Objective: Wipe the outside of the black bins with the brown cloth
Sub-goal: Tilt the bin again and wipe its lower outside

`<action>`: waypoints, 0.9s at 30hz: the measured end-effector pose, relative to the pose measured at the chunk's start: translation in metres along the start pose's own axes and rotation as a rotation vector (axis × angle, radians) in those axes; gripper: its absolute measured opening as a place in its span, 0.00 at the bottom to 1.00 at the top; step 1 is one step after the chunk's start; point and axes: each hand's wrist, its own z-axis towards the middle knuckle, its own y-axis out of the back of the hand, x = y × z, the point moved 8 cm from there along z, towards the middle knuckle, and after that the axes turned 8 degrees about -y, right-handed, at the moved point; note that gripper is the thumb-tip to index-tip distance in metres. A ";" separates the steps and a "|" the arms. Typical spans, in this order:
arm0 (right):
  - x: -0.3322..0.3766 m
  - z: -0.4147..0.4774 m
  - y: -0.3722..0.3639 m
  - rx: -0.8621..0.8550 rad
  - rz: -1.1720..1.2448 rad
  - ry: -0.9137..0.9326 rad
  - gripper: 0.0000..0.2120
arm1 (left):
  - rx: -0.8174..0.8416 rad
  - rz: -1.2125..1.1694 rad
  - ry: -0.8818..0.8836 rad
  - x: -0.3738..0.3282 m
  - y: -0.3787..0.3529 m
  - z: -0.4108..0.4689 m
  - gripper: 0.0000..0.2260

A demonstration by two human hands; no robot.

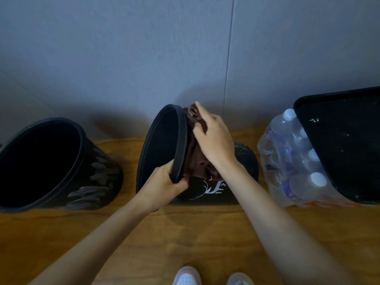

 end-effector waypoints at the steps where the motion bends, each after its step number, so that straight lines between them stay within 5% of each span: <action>1: -0.015 0.004 0.002 -0.017 -0.020 -0.036 0.24 | 0.009 -0.004 0.002 0.001 0.001 0.001 0.10; 8: -0.122 0.012 0.026 -0.014 -0.266 -0.377 0.21 | 0.087 -0.196 0.094 0.008 -0.004 -0.010 0.06; 10: -0.118 0.011 0.026 -0.028 -0.274 -0.346 0.21 | 0.009 -0.403 0.212 0.005 -0.003 -0.002 0.04; 13: -0.106 0.005 0.020 -0.032 -0.293 -0.277 0.21 | -0.124 -0.643 0.419 0.010 0.004 0.016 0.14; 21: -0.067 -0.020 0.017 0.041 -0.095 -0.286 0.23 | -0.167 -0.518 0.411 -0.013 0.007 0.028 0.10; 27: 0.007 -0.066 0.002 0.032 0.045 0.027 0.29 | -0.139 -0.475 0.393 -0.017 -0.004 0.022 0.15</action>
